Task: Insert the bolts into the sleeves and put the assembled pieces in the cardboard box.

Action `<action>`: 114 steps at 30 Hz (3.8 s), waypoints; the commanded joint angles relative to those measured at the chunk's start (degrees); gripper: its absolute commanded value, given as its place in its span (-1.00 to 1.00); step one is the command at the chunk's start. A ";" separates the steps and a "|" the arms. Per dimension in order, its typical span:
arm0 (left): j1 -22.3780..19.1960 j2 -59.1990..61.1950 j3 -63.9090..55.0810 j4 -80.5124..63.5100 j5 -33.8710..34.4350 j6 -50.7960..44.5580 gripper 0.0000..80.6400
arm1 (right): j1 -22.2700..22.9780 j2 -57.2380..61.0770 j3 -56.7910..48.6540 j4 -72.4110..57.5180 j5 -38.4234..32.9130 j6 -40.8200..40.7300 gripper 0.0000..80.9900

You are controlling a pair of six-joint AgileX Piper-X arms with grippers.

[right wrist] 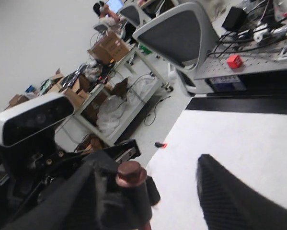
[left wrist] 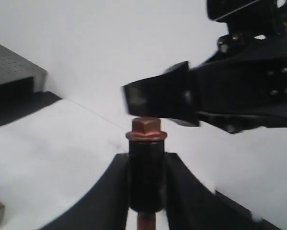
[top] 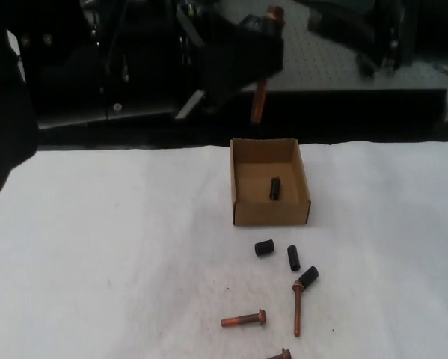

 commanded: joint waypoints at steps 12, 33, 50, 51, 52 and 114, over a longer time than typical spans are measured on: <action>0.57 27.70 -23.68 9.81 -14.62 -5.79 -0.99 | -17.09 -15.05 -0.48 19.85 4.56 -5.66 0.04; -3.37 73.13 -72.37 50.68 -31.46 12.77 -0.99 | -17.47 -24.87 -0.48 31.89 8.56 -6.56 0.04; -3.67 70.58 -77.42 58.50 -33.17 12.55 -0.38 | -17.20 -24.87 -0.37 32.42 10.42 -8.99 0.04; -3.58 68.99 -77.81 59.85 -33.17 12.58 -0.46 | -17.20 -24.57 -0.37 32.42 10.82 -9.59 0.04; -3.63 66.99 -77.79 60.35 -33.17 12.58 -0.54 | -17.20 -24.31 -0.37 32.42 10.96 -10.92 0.04; -0.66 -47.81 -13.66 55.67 -38.22 1.61 -0.72 | 1.50 -6.31 0.61 51.36 25.86 -14.88 0.04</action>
